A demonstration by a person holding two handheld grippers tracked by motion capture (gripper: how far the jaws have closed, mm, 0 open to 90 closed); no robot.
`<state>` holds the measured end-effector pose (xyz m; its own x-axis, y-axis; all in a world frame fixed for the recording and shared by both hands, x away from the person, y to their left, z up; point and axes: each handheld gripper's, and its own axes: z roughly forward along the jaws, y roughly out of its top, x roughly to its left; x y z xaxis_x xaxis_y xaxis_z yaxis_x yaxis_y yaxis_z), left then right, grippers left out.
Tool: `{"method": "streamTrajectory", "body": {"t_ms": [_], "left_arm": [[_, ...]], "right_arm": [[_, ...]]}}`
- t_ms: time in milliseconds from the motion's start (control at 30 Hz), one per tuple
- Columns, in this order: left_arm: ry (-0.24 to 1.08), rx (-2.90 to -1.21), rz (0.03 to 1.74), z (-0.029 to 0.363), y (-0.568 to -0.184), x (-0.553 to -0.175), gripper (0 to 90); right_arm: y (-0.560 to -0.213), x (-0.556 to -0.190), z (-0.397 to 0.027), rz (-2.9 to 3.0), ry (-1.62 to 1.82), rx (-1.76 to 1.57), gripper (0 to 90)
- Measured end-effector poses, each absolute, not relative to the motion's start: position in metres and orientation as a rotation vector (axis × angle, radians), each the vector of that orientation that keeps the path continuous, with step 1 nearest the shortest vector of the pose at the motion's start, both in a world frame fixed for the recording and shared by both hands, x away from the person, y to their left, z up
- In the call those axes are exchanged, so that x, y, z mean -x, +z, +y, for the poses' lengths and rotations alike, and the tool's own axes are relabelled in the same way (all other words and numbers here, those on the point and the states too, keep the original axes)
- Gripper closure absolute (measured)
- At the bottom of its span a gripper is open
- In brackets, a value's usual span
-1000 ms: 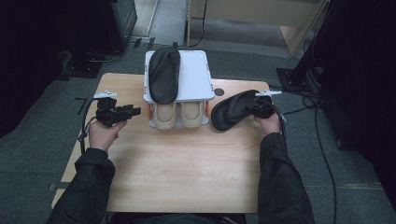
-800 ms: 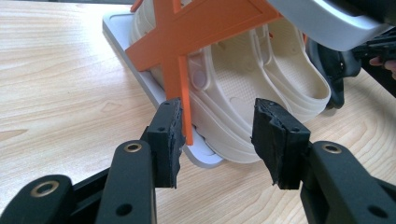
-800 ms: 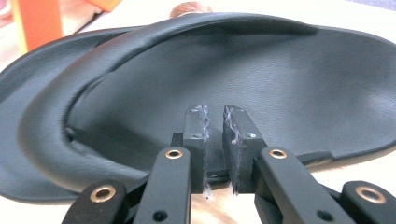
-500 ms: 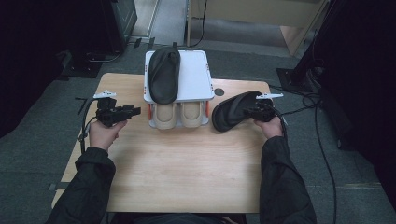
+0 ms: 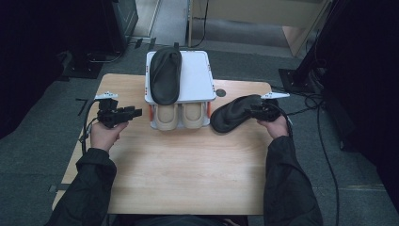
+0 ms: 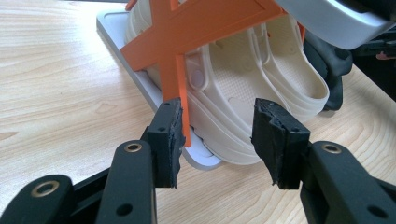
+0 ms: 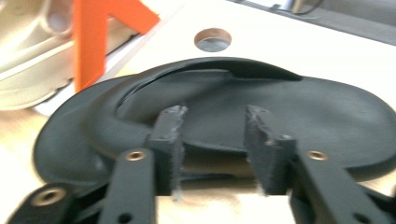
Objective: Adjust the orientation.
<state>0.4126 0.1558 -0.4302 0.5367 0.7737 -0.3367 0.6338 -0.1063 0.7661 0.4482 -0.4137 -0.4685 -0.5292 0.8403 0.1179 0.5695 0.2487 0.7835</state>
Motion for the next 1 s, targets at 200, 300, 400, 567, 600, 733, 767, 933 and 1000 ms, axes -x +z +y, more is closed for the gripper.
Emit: {"method": "streamTrajectory", "body": {"t_ms": [200, 300, 400, 567, 600, 733, 767, 933, 1000], "left_arm": [[0.173, -1.808, 1.171, 0.157, -0.431, -0.413, 52.8], [0.172, -1.809, 1.170, 0.157, -0.431, -0.413, 52.7], [0.167, -1.807, 1.174, 0.158, -0.431, -0.414, 52.7], [0.161, -1.805, 1.176, 0.158, -0.432, -0.414, 52.7], [0.159, -1.804, 1.178, 0.159, -0.432, -0.414, 52.7], [0.153, -1.800, 1.178, 0.159, -0.433, -0.415, 52.7], [0.154, -1.800, 1.178, 0.159, -0.433, -0.415, 52.7], [0.161, -1.793, 1.177, 0.160, -0.431, -0.414, 52.7], [0.160, -1.791, 1.175, 0.161, -0.431, -0.414, 53.0]], "right_arm": [[-0.480, -0.448, -0.417, 2.242, 1.163, -1.277, 29.1], [-0.483, -0.450, -0.416, 2.235, 1.164, -1.259, 23.0], [-0.484, -0.452, -0.414, 2.239, 1.160, -1.240, 21.5], [-0.485, -0.457, -0.413, 2.250, 1.174, -1.209, 21.1], [-0.485, -0.457, -0.413, 2.251, 1.174, -1.208, 21.8], [-0.484, -0.453, -0.414, 2.269, 1.161, -1.248, 32.1], [-0.484, -0.450, -0.415, 2.288, 1.148, -1.252, 35.0], [-0.479, -0.446, -0.419, 2.238, 1.190, -1.314, 55.1], [-0.477, -0.450, -0.422, 2.196, 1.190, -1.340, 59.0]]}}
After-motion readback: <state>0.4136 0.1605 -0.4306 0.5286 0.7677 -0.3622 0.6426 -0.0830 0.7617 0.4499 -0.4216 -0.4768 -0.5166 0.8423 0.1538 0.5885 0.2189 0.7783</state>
